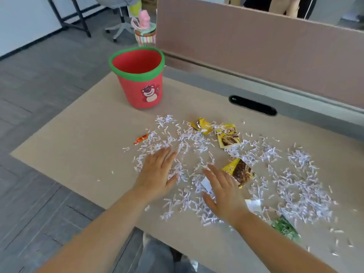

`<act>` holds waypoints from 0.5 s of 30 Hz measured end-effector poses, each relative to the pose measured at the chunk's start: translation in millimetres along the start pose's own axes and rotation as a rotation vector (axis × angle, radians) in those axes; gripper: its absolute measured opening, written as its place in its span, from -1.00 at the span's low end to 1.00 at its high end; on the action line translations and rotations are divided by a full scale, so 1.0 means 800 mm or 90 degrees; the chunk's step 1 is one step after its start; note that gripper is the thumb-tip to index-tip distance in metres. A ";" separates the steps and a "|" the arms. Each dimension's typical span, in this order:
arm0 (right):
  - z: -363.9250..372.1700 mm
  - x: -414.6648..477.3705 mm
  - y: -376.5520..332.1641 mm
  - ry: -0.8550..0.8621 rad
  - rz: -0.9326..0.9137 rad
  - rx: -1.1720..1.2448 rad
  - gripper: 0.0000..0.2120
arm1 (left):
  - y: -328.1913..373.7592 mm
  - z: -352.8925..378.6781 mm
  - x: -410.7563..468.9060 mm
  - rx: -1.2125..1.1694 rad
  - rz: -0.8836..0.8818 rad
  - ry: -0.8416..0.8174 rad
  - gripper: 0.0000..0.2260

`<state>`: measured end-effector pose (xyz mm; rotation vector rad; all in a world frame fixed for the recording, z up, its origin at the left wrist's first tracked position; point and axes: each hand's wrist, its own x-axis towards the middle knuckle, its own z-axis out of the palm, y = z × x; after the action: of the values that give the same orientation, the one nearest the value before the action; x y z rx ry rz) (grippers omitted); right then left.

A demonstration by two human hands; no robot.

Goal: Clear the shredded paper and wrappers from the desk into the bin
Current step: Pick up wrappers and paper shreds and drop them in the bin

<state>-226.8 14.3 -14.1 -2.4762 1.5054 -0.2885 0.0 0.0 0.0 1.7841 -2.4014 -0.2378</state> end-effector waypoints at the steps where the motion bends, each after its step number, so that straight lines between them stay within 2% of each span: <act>1: 0.012 -0.003 -0.002 -0.012 0.004 -0.006 -0.45 | -0.006 0.014 -0.005 0.007 -0.010 -0.044 -0.44; 8: 0.075 -0.004 -0.016 -0.058 0.054 -0.150 -0.30 | -0.034 0.091 -0.048 0.128 0.040 -0.167 -0.21; 11: 0.091 0.012 -0.018 -0.082 0.079 -0.185 -0.23 | -0.037 0.102 -0.044 0.129 0.043 -0.164 -0.15; 15: 0.096 0.051 -0.016 -0.060 0.105 -0.137 -0.19 | -0.056 0.101 -0.006 0.085 0.009 -0.127 -0.14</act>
<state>-175.8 -9.6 -81.8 -2.4612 1.7706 0.0220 27.1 -4.6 -88.3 1.8797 -2.6237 -0.2708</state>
